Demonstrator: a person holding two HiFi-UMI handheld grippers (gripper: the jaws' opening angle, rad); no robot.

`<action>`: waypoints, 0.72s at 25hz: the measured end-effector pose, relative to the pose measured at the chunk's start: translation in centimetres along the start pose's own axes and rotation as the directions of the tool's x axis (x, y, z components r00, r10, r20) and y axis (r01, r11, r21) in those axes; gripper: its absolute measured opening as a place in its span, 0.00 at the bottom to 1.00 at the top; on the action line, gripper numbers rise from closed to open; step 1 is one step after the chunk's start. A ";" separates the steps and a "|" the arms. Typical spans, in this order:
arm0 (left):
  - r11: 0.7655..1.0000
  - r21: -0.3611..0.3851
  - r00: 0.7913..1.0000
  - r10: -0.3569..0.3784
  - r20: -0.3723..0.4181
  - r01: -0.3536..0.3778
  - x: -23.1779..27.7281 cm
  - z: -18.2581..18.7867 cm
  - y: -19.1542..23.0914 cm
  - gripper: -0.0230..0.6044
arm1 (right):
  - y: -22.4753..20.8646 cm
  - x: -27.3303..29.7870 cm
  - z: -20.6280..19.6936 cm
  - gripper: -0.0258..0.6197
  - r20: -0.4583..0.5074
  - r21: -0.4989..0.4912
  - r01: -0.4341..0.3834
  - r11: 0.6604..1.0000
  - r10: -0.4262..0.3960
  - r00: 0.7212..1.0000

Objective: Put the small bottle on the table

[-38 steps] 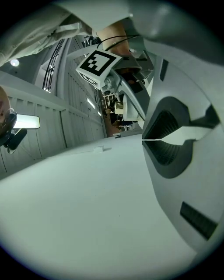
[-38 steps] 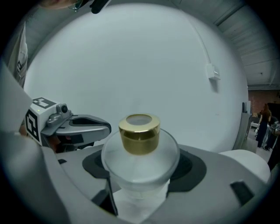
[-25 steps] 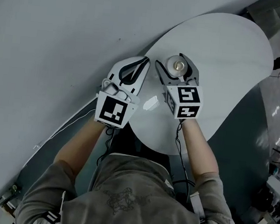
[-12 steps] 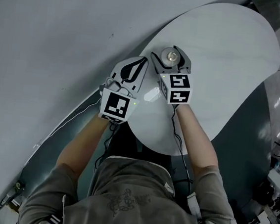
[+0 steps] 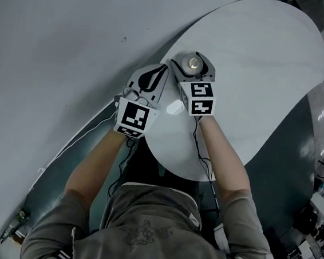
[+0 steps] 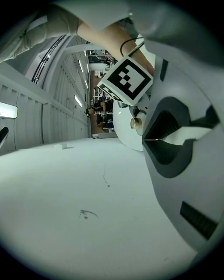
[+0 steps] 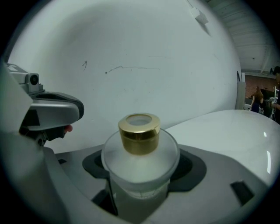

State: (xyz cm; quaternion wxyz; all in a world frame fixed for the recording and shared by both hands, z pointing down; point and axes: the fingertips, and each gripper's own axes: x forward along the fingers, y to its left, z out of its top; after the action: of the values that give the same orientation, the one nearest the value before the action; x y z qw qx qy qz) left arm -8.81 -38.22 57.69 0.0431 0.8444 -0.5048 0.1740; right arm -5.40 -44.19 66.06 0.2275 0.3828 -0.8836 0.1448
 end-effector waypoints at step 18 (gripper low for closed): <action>1.000 -0.020 0.999 0.004 -0.039 -0.005 -0.5 -0.5 -0.1 0.07 | -0.1 0.0 -1.2 0.57 -0.098 0.017 0.029 0.999 -0.028 0.995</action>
State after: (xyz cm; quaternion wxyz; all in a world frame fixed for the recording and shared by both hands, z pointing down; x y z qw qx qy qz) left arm -9.08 -37.60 58.03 0.0608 0.8392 -0.5075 0.1856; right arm -5.02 -43.73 67.14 0.2692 0.3899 -0.8645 0.1681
